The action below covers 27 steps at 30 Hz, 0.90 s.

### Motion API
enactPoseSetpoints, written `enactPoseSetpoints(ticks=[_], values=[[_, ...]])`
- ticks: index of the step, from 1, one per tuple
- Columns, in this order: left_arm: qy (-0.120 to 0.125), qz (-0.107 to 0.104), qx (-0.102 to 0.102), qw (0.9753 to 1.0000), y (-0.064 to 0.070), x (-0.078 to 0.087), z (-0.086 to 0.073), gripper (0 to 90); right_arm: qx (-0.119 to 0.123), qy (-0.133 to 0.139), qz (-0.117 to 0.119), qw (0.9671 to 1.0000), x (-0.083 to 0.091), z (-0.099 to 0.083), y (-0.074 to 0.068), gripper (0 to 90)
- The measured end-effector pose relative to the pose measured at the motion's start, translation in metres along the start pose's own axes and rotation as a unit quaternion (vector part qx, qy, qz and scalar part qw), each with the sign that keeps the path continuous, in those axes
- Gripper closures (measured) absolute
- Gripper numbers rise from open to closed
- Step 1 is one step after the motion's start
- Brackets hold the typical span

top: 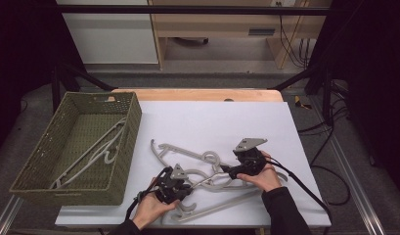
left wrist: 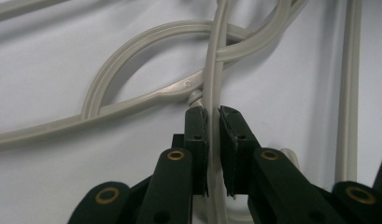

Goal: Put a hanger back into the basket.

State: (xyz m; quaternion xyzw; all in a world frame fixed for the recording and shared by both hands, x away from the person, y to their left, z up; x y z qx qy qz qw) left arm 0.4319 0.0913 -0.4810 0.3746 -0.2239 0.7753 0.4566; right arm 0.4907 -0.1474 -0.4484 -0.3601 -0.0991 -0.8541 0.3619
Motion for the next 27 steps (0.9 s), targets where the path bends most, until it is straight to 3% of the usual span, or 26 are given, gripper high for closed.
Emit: enactPoseSetpoints(ticks=[2,7,10,13,20,23,27], values=[[-0.003,-0.003,-0.005,1.0,-0.001,0.001,0.0,82.1,0.014,-0.027,0.011,0.9995,-0.002,-0.005,-0.002,35.9],[-0.002,-0.009,-0.014,0.9999,-0.002,0.004,0.001,82.1,0.032,-0.044,0.018,0.9984,0.0,-0.008,-0.003,44.2],[-0.002,-0.011,-0.018,0.9998,-0.002,0.007,0.002,82.2,0.026,-0.057,0.026,0.9977,0.005,-0.013,0.002,52.5],[-0.004,-0.014,-0.019,0.9997,-0.002,0.007,0.002,82.2,0.021,-0.063,0.028,0.9974,0.008,-0.018,0.007,54.7],[-0.009,-0.016,-0.021,0.9996,-0.004,0.007,0.002,82.2,0.039,-0.096,0.015,0.9945,0.009,-0.036,0.017,58.3],[-0.009,-0.018,-0.019,0.9996,-0.005,0.005,0.001,82.1,0.047,-0.111,0.001,0.9927,0.005,-0.039,0.019,64.7],[-0.009,-0.018,-0.018,0.9996,-0.005,0.005,0.002,82.1,0.05,-0.104,0.006,0.9933,0.007,-0.036,0.021,72.4]])
Point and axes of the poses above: each handheld gripper's, and its own axes: x roughly backward along the jaws, z roughly out of its top, y roughly to its right, the point moved 3 cm from there along -x, roughly forward along the jaws, and after that the axes turned 8 degrees about -x, right-handed, at the moved point
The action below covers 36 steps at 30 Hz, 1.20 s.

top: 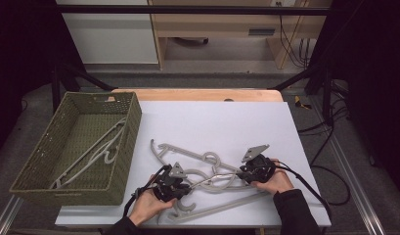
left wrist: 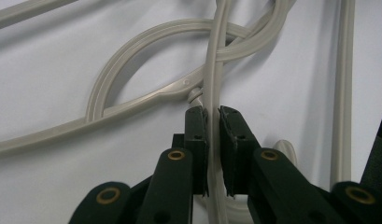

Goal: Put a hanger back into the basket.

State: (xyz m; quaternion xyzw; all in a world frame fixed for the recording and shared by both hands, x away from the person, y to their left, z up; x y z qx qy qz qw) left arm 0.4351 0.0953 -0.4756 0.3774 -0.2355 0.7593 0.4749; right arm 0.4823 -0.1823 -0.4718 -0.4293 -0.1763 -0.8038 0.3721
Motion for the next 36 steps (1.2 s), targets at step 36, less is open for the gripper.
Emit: enactPoseSetpoints(ticks=[36], values=[[-0.015,0.013,-0.034,0.9992,-0.023,0.018,0.03,80.4,0.084,-0.018,-0.011,0.9962,0.014,0.008,-0.004,75.2]])
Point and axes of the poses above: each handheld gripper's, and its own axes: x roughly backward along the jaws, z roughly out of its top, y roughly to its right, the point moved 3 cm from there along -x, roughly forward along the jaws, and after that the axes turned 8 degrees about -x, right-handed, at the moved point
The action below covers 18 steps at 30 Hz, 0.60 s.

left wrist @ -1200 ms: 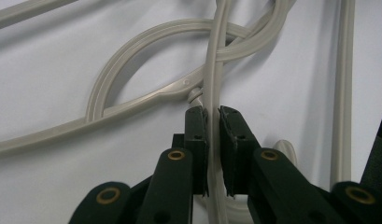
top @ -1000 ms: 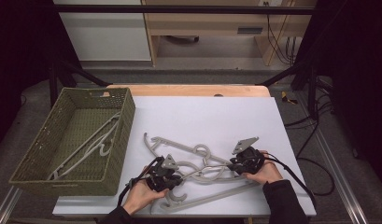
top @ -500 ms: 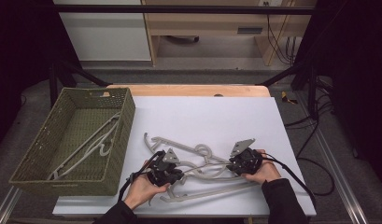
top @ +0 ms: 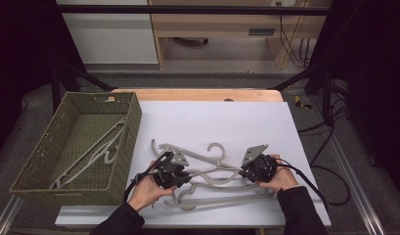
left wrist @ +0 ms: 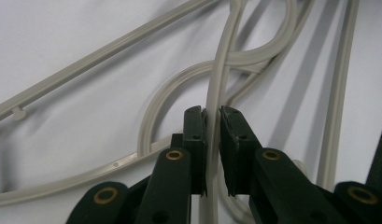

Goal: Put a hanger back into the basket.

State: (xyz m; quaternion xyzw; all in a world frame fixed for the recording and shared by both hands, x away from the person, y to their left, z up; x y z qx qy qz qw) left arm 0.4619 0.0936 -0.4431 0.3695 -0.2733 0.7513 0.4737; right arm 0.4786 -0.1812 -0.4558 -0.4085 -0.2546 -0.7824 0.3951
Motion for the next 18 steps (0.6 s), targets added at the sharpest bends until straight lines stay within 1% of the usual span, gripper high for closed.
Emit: enactPoseSetpoints(ticks=[3,5,7,8,9,10,11,12,13,14,15,16,17,18], values=[[-0.005,0.006,0.004,1.0,-0.003,-0.007,-0.002,78.6,0.003,-0.012,-0.001,0.9999,-0.001,0.002,0.0,76.0],[-0.007,0.013,0.005,0.9999,-0.004,-0.011,-0.003,78.1,0.004,-0.013,-0.001,0.9999,-0.002,0.002,0.0,76.2],[-0.007,0.019,0.01,0.9997,-0.006,-0.014,-0.005,77.3,-0.001,-0.015,-0.002,0.9999,-0.002,0.001,0.0,76.4],[-0.006,0.029,0.014,0.9995,-0.006,-0.016,-0.006,76.3,-0.004,-0.018,-0.003,0.9998,-0.002,0.001,0.0,76.7],[-0.009,0.032,0.016,0.9993,-0.008,-0.017,-0.007,70.7,-0.006,-0.025,-0.005,0.9997,-0.003,0.001,0.001,77.6],[-0.011,0.036,0.017,0.9991,-0.009,-0.018,-0.009,70.7,-0.006,-0.025,-0.005,0.9997,-0.003,0.001,0.001,77.6],[-0.01,0.036,0.023,0.999,-0.011,-0.019,-0.011,71.2,-0.01,-0.027,-0.001,0.9996,-0.003,0.0,0.001,77.9],[-0.009,0.039,0.028,0.9988,-0.013,-0.02,-0.013,71.2,-0.008,-0.029,0.003,0.9995,-0.004,0.0,0.001,78.3],[-0.013,0.046,0.028,0.9984,-0.015,-0.022,-0.014,71.5,-0.015,-0.031,0.007,0.9994,-0.005,0.0,0.0,78.6],[-0.015,0.05,0.03,0.9982,-0.016,-0.023,-0.015,72.5,-0.012,-0.031,0.013,0.9994,-0.006,0.001,0.0,79.1],[-0.016,0.053,0.031,0.998,-0.017,-0.024,-0.016,72.9,-0.022,-0.033,0.019,0.9991,-0.007,0.001,-0.002,79.4],[-0.015,0.049,0.031,0.9982,-0.017,-0.023,-0.016,73.6,-0.014,-0.033,0.022,0.9991,-0.008,0.001,-0.002,79.6],[-0.019,0.048,0.023,0.9984,-0.018,-0.022,-0.016,74.7,-0.018,-0.037,0.026,0.9988,-0.009,0.001,-0.003,79.7],[-0.021,0.042,0.021,0.9987,-0.019,-0.021,-0.016,75.6,-0.017,-0.034,0.027,0.9989,-0.009,0.001,-0.003,79.8]])
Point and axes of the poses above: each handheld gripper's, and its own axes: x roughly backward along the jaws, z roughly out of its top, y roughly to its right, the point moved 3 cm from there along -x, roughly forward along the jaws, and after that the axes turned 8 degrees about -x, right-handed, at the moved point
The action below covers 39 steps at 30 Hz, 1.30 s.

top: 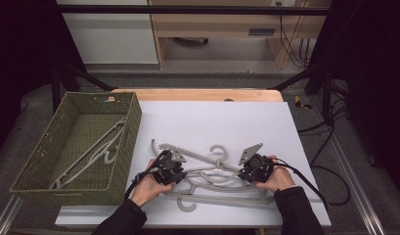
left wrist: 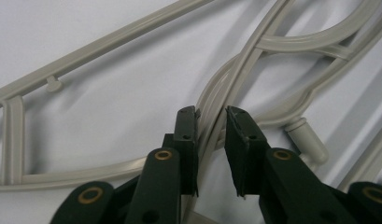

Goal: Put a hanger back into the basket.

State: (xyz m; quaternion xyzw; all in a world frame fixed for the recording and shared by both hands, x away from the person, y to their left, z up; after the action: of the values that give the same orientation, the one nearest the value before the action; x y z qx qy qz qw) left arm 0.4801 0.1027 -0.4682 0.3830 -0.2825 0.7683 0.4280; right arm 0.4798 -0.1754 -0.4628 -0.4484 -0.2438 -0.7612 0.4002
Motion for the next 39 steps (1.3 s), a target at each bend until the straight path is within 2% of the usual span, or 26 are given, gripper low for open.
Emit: enactPoseSetpoints(ticks=[3,6,8,9,10,11,16,19,21,23,25,26,27,29,31,32,33,35,37,38,39], values=[[0.0,-0.007,0.002,1.0,-0.002,0.005,0.001,77.3,-0.001,0.004,0.005,1.0,0.001,-0.001,-0.002,80.3],[0.012,0.014,-0.001,0.9998,-0.004,0.009,0.001,76.8,0.003,0.009,0.013,0.9999,0.002,-0.001,-0.004,81.5],[0.025,0.028,0.013,0.9992,-0.008,0.012,0.002,75.6,-0.007,0.016,0.022,0.9996,0.001,-0.001,-0.006,82.1],[0.038,0.031,0.026,0.9985,-0.01,0.015,0.002,75.2,-0.011,0.02,0.023,0.9995,0.0,-0.001,-0.007,82.2],[0.043,0.032,0.03,0.9981,-0.012,0.017,0.001,74.4,-0.017,0.027,0.029,0.9991,0.0,-0.001,-0.008,82.3],[0.054,0.038,0.037,0.9972,-0.013,0.02,0.001,73.9,-0.015,0.032,0.032,0.9989,0.0,-0.001,-0.008,82.3],[0.09,0.052,0.051,0.9933,-0.014,0.037,0.0,69.4,-0.045,0.056,0.043,0.9965,0.001,-0.002,-0.009,82.4],[0.105,0.055,0.057,0.9913,-0.013,0.045,-0.002,65.3,-0.062,0.051,0.029,0.9963,-0.002,-0.003,-0.008,82.4],[0.113,0.051,0.062,0.9904,-0.012,0.048,-0.004,63.7,-0.079,0.052,0.025,0.9952,-0.003,-0.002,-0.008,82.3],[0.115,0.047,0.064,0.9902,-0.011,0.05,-0.005,60.7,-0.103,0.062,0.016,0.9926,-0.004,0.0,-0.009,82.3],[0.117,0.048,0.063,0.99,-0.009,0.051,-0.007,57.3,-0.133,0.066,0.003,0.9889,-0.005,0.002,-0.009,82.3],[0.121,0.048,0.065,0.9894,-0.008,0.051,-0.007,55.5,-0.156,0.07,-0.001,0.9853,-0.006,0.004,-0.01,82.3],[0.126,0.044,0.069,0.9887,-0.006,0.051,-0.009,54.6,-0.165,0.075,-0.006,0.9834,-0.007,0.004,-0.011,82.3],[0.131,0.04,0.076,0.9876,-0.004,0.05,-0.011,52.8,-0.194,0.085,-0.013,0.9773,-0.01,0.005,-0.014,82.3],[0.133,0.039,0.076,0.9875,-0.002,0.05,-0.014,51.4,-0.222,0.089,-0.025,0.9707,-0.013,0.007,-0.02,82.2],[0.133,0.038,0.076,0.9875,-0.002,0.05,-0.014,50.8,-0.242,0.09,-0.028,0.9656,-0.015,0.007,-0.023,82.2],[0.135,0.037,0.079,0.987,-0.001,0.049,-0.015,50.4,-0.253,0.09,-0.029,0.9629,-0.016,0.007,-0.025,82.1],[0.137,0.039,0.083,0.9863,-0.001,0.049,-0.016,49.9,-0.282,0.1,-0.028,0.9538,-0.019,0.007,-0.03,82.0],[0.139,0.037,0.086,0.9859,-0.001,0.049,-0.017,49.0,-0.291,0.108,-0.036,0.9499,-0.021,0.008,-0.031,81.8],[0.139,0.037,0.086,0.9858,0.0,0.049,-0.018,48.6,-0.299,0.113,-0.043,0.9466,-0.022,0.01,-0.033,81.6],[0.139,0.037,0.088,0.9858,0.0,0.049,-0.019,48.5,-0.298,0.116,-0.044,0.9465,-0.023,0.01,-0.034,81.5]])
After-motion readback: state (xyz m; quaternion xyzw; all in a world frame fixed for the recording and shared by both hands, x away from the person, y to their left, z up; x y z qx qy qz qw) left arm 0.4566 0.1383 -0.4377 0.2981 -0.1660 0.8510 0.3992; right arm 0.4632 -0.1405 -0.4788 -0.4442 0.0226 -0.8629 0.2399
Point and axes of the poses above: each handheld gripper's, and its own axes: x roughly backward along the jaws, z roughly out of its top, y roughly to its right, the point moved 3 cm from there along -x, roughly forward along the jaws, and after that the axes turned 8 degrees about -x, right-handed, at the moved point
